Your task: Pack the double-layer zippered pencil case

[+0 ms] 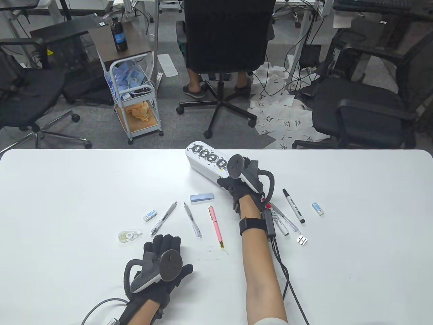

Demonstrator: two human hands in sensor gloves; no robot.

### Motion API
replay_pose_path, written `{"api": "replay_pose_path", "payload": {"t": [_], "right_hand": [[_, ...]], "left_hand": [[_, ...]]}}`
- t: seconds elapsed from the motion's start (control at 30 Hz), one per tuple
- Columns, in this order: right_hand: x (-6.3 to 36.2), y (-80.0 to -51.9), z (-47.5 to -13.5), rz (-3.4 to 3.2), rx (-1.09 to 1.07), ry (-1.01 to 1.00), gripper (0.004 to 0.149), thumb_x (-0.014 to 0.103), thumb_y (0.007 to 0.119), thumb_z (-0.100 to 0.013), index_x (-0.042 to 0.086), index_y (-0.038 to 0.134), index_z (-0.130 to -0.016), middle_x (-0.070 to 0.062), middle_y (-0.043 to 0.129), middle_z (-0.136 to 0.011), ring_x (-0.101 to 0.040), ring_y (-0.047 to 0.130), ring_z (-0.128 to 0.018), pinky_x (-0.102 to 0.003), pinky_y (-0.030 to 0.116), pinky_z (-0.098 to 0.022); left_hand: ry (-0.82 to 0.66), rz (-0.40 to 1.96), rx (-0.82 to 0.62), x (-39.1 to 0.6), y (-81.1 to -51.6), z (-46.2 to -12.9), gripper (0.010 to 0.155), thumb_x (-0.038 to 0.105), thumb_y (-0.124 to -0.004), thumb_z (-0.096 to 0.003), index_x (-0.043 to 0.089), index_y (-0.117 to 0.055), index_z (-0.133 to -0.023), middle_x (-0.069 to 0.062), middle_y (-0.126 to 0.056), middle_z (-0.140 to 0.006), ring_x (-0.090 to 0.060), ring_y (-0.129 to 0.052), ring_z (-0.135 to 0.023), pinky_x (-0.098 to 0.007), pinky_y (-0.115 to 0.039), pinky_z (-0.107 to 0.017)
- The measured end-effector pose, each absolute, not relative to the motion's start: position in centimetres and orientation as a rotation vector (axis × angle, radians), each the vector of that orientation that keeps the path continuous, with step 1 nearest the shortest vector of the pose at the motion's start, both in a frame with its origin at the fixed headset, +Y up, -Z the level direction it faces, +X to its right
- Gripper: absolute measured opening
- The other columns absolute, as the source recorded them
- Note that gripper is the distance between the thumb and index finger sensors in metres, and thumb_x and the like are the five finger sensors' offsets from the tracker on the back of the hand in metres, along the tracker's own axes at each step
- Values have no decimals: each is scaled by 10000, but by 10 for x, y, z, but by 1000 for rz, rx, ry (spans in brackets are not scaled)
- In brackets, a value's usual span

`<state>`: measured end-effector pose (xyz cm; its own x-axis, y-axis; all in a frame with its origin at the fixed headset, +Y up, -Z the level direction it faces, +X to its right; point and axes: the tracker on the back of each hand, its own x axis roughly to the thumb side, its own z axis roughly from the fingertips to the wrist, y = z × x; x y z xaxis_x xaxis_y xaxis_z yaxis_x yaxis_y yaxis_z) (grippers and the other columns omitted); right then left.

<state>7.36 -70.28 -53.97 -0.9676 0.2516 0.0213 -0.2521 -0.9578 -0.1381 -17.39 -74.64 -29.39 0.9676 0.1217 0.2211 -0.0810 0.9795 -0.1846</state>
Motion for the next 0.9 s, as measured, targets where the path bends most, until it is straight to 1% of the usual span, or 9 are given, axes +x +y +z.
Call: {"api": "replay_pose_path", "payload": {"t": [0.2, 0.3, 0.4, 0.47, 0.53, 0.7, 0.77, 0.83, 0.9], "right_hand": [[82, -657, -471, 2812, 454, -279, 1006, 673, 930, -329, 116, 528, -1064, -175, 638, -1079, -350, 789, -917, -448, 844, -633], [86, -654, -424, 2780, 613, -231, 1009, 669, 938, -327, 115, 530, -1065, -175, 635, -1080, -356, 784, -917, -401, 867, -615], [97, -660, -371, 2790, 723, -218, 1009, 680, 934, -323, 122, 536, -1064, -169, 645, -1077, -347, 794, -913, -381, 879, -605], [106, -671, -345, 2767, 748, -171, 1007, 673, 936, -327, 118, 533, -1065, -172, 642, -1080, -350, 790, -917, -385, 875, -608], [113, -685, -325, 2740, 805, -81, 1005, 670, 938, -326, 117, 537, -1064, -174, 643, -1080, -349, 793, -916, -385, 871, -609], [111, -716, -296, 2681, 946, 60, 998, 623, 972, -315, 125, 537, -1064, -173, 622, -1094, -368, 758, -934, -417, 836, -635], [109, -721, -295, 2705, 990, 82, 1001, 624, 967, -316, 141, 519, -1069, -153, 608, -1106, -349, 756, -948, -393, 847, -636], [107, -725, -295, 2672, 995, 111, 988, 592, 974, -329, 145, 506, -1075, -154, 573, -1123, -357, 728, -964, -404, 831, -644], [106, -731, -296, 2722, 1003, 101, 959, 570, 954, -353, 156, 488, -1081, -142, 540, -1141, -360, 728, -972, -394, 830, -643]], "left_hand": [[-230, 120, -145, -179, -741, -294, 913, 586, -751, -555, 50, -378, -1194, -252, -382, -1209, -531, -319, -1066, -632, -288, -721], [-244, 137, -73, -180, -732, -291, 1021, 607, -745, -536, 42, -198, -1186, -280, -185, -1197, -546, -232, -1052, -626, -301, -730], [-264, 104, 68, -179, -714, -284, 1099, 631, -765, -508, 36, -115, -1164, -286, -87, -1181, -549, -183, -1042, -624, -288, -728], [-306, 80, 97, -175, -706, -279, 1157, 648, -774, -492, 29, -48, -1148, -294, -29, -1166, -552, -147, -1040, -625, -269, -730], [-412, 78, 40, -167, -706, -277, 1215, 661, -805, -469, 25, -14, -1138, -300, 23, -1156, -564, -83, -1027, -635, -209, -720], [-611, -59, -248, -146, -727, -274, 1294, 685, -790, -472, 43, 159, -1073, -327, 121, -1122, -597, 16, -1001, -660, -147, -712], [-710, -12, -275, -140, -737, -273, 1245, 656, -792, -485, 30, 97, -1091, -283, -14, -1177, -550, -104, -1046, -627, -216, -735], [-729, 31, -341, -135, -742, -273, 1193, 616, -791, -511, 59, 86, -1097, -270, -115, -1202, -531, -194, -1077, -619, -263, -754], [-715, 24, -341, -132, -742, -272, 1152, 584, -790, -529, 68, 55, -1117, -306, -216, -1212, -577, -296, -1088, -693, -338, -755]]}}
